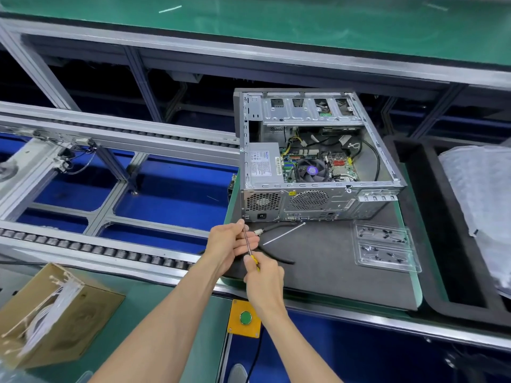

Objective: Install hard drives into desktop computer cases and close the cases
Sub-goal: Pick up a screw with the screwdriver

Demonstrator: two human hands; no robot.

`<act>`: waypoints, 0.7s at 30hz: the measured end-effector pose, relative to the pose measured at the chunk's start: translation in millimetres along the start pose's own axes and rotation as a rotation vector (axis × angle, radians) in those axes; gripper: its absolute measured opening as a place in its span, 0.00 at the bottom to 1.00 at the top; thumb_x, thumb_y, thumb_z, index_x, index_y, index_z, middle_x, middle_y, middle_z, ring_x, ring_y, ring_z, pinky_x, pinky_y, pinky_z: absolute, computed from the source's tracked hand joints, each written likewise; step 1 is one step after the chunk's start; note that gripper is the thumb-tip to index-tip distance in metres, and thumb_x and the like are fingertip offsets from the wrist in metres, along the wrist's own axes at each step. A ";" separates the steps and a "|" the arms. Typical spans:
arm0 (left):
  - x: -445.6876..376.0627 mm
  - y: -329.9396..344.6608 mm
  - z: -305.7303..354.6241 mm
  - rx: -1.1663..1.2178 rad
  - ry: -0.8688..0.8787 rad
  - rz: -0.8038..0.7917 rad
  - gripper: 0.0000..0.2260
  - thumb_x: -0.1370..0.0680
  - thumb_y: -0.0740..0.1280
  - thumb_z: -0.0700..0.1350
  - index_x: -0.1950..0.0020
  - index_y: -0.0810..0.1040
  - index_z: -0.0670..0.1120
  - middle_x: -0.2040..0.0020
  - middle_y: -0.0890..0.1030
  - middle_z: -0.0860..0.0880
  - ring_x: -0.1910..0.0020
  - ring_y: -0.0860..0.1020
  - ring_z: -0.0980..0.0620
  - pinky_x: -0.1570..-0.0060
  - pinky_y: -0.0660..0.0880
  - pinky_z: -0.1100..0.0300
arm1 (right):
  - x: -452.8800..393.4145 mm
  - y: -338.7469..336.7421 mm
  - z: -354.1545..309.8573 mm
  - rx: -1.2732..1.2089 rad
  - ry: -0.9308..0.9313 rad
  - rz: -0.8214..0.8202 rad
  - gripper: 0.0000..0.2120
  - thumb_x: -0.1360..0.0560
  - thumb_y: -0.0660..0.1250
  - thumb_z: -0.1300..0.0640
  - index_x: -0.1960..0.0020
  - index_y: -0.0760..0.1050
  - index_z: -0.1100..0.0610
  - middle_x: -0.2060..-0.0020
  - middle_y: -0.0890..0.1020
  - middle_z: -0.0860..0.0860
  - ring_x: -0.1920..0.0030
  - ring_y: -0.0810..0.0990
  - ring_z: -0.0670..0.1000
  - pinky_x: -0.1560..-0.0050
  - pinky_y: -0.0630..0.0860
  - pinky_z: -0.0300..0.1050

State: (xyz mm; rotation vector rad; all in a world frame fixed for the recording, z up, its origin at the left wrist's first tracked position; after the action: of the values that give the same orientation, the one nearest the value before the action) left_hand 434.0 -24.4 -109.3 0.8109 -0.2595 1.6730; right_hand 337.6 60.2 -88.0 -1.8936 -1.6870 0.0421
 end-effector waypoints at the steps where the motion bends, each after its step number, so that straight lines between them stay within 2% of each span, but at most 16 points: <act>1: -0.4 0.3 -0.4 0.005 -0.021 -0.005 0.12 0.17 0.65 0.43 0.51 0.78 0.34 0.61 0.85 0.37 0.62 0.86 0.43 0.67 0.82 0.57 | -0.8 -0.6 0.6 0.004 0.012 -0.001 0.12 0.17 0.58 0.51 0.57 0.75 0.50 0.60 0.80 0.54 0.49 0.76 0.59 0.52 0.71 0.49; 3: -1.1 2.5 -1.9 0.039 -0.054 -0.030 0.11 0.16 0.63 0.42 0.49 0.78 0.34 0.61 0.86 0.39 0.61 0.86 0.44 0.66 0.82 0.57 | -3.4 -0.8 2.4 -0.008 0.043 0.012 0.11 0.16 0.58 0.49 0.51 0.76 0.52 0.57 0.81 0.54 0.47 0.74 0.56 0.50 0.71 0.49; 6: -1.7 6.7 -2.2 0.111 -0.080 -0.084 0.09 0.16 0.60 0.35 0.44 0.78 0.33 0.56 0.86 0.39 0.56 0.87 0.45 0.60 0.83 0.57 | -9.6 2.0 1.0 -0.017 0.076 0.019 0.12 0.16 0.57 0.47 0.49 0.74 0.54 0.55 0.81 0.57 0.47 0.74 0.56 0.52 0.70 0.49; 9: -4.6 7.8 0.8 0.110 -0.093 -0.091 0.10 0.18 0.58 0.29 0.46 0.78 0.33 0.54 0.86 0.38 0.55 0.86 0.44 0.57 0.83 0.56 | -16.0 5.6 -0.8 -0.009 0.112 0.012 0.13 0.16 0.56 0.47 0.49 0.74 0.54 0.52 0.82 0.58 0.46 0.73 0.56 0.52 0.68 0.48; 11: -6.9 7.7 3.4 0.100 -0.098 -0.078 0.10 0.19 0.58 0.29 0.48 0.79 0.33 0.54 0.86 0.37 0.55 0.86 0.43 0.58 0.83 0.56 | -19.5 6.7 -1.7 -0.009 0.118 0.017 0.13 0.16 0.56 0.47 0.47 0.75 0.54 0.50 0.82 0.58 0.45 0.73 0.57 0.49 0.70 0.49; 15: -9.9 6.4 7.5 0.085 -0.101 -0.059 0.09 0.19 0.59 0.29 0.47 0.79 0.32 0.54 0.86 0.37 0.56 0.87 0.43 0.62 0.83 0.59 | -23.5 10.3 -2.6 0.002 0.118 0.028 0.17 0.16 0.56 0.47 0.36 0.75 0.55 0.46 0.81 0.58 0.42 0.72 0.58 0.42 0.71 0.52; 21: -12.4 5.0 11.3 0.035 -0.097 -0.022 0.06 0.20 0.62 0.30 0.48 0.79 0.32 0.57 0.86 0.37 0.58 0.87 0.43 0.64 0.82 0.58 | -23.6 14.8 -3.5 -0.007 0.136 0.059 0.16 0.16 0.57 0.47 0.38 0.76 0.55 0.47 0.82 0.56 0.42 0.74 0.57 0.40 0.73 0.56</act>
State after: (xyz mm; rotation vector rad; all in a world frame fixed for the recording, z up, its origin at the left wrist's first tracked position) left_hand 434.3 -41.8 -107.7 0.9196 -0.2883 1.6239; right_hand 347.7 37.0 -100.1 -1.9065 -1.5430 -0.0674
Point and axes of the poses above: each hand's wrist, its own x-axis away from the middle knuckle, its own y-axis out of the palm, z = x × y, the point moved 4 cm from there along -x, towards the middle knuckle
